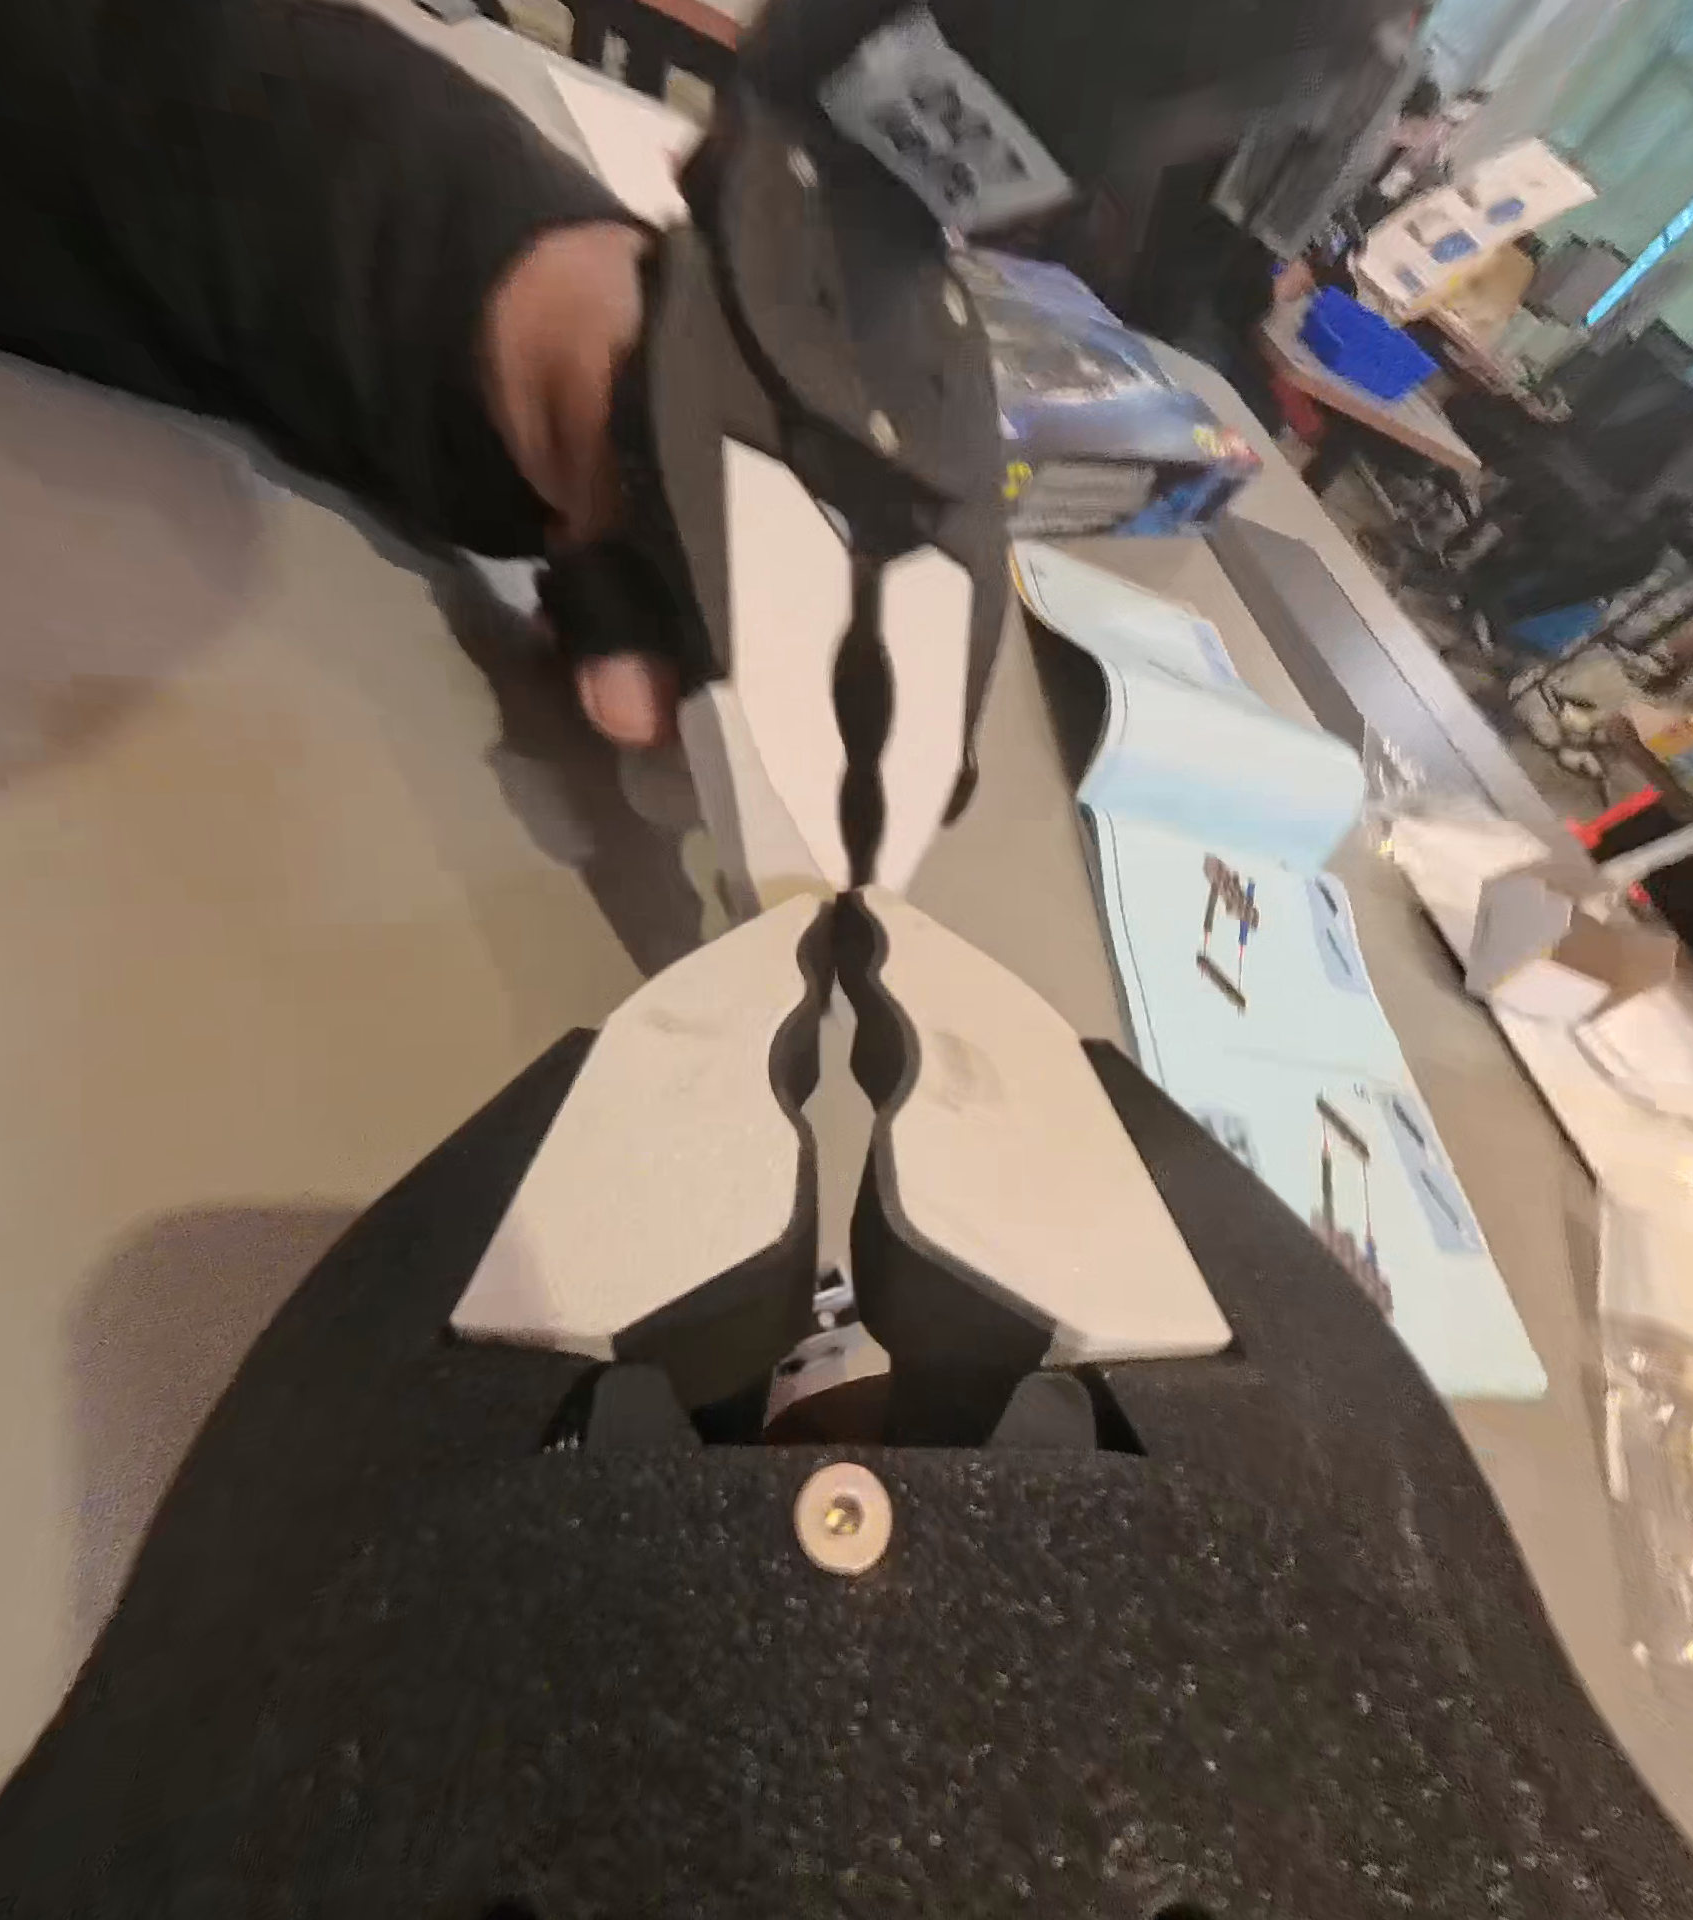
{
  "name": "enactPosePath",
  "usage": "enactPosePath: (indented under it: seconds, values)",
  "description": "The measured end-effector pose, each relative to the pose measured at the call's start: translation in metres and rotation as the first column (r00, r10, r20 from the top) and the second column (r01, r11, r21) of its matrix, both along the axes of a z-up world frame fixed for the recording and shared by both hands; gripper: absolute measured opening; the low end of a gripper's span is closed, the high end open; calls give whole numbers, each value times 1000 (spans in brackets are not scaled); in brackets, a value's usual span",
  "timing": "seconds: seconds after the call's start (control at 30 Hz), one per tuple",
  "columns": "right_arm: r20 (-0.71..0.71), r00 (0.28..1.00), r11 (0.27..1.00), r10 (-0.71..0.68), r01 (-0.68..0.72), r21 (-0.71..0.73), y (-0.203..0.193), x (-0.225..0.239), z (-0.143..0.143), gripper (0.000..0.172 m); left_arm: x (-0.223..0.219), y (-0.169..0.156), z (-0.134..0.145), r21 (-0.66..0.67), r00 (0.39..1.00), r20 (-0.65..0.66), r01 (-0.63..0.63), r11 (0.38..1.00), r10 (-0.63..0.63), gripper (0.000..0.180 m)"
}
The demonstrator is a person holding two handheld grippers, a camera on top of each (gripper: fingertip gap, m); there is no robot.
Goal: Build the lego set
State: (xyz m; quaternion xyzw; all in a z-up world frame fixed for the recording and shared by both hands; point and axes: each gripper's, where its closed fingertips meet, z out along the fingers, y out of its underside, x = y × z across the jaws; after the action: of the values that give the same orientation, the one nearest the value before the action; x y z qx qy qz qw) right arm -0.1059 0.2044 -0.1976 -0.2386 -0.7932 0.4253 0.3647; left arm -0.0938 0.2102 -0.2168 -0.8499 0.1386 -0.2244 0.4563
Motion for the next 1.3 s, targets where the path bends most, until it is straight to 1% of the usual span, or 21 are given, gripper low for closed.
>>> enactPosePath:
  seconds: [0.03, 0.1, 0.27, 0.4, 0.47, 0.53, 0.7, 0.77, 0.83, 0.87, 0.93, 1.0, 1.07, 1.13, 1.2, 1.3]
  values:
    - [14, 1000, 1000, -16, 16, -15, 7, 0, -4, 0, 0, -1, -2, -7, 1000, -13, 4, 1000, -5, 4]
    - [12, 998, 998, -61, 61, -24, 20, -3, -4, 0, 0, -2, -3, -5, 1000, -27, 6, 1000, -6, 4]
    - [34, 993, 990, -115, 117, -75, 38, -8, 0, 0, -6, -2, 7, 19, 997, 80, -9, 1000, 8, 4]
    - [115, 975, 970, -189, 204, -134, 54, -11, 1, 0, -14, -1, 11, 44, 995, 94, -36, 998, 32, 4]
    - [134, 965, 963, -227, 242, -116, 60, -9, -1, 2, -16, 0, 11, 44, 995, 90, -44, 998, 40, 4]
    - [157, 951, 959, -265, 277, -64, 66, -3, -8, 6, -17, 0, 9, 38, 996, 75, -51, 998, 48, 4]
    - [252, 902, 936, -351, 339, 89, 78, 31, -35, 17, -11, -1, 6, 34, 999, 33, -18, 999, 17, 5]
    - [298, 878, 927, -375, 357, 114, 79, 47, -43, 19, -9, -1, 5, 32, 1000, 27, -10, 999, 9, 5]
    - [352, 852, 920, -388, 379, 97, 73, 59, -48, 22, -9, -1, 5, 33, 1000, 25, -14, 999, 13, 4]
    - [379, 842, 920, -384, 382, 83, 67, 64, -49, 25, -9, 0, 5, 33, 1000, 25, -15, 999, 14, 4]
    - [416, 823, 914, -388, 401, 60, 56, 70, -51, 37, -9, 0, 5, 31, 1000, 23, -16, 999, 15, 5]
    - [435, 800, 898, -413, 436, 52, 49, 71, -52, 47, -9, 0, 5, 32, 1000, 21, -16, 999, 15, 5]
    - [453, 770, 878, -450, 475, 64, 45, 69, -56, 62, -8, 1, 5, 36, 1000, 20, -15, 999, 14, 5]
    - [458, 746, 860, -484, 502, 92, 45, 66, -60, 65, -8, 0, 5, 39, 1000, 17, -10, 999, 10, 5]
    - [464, 740, 854, -488, 514, 79, 44, 61, -61, 59, -6, -1, 7, 52, 1000, 18, 3, 999, -4, 4]
    - [452, 753, 864, -479, 495, 91, 49, 55, -61, 28, -3, -2, 10, 74, 999, 26, 22, 997, -24, 5]
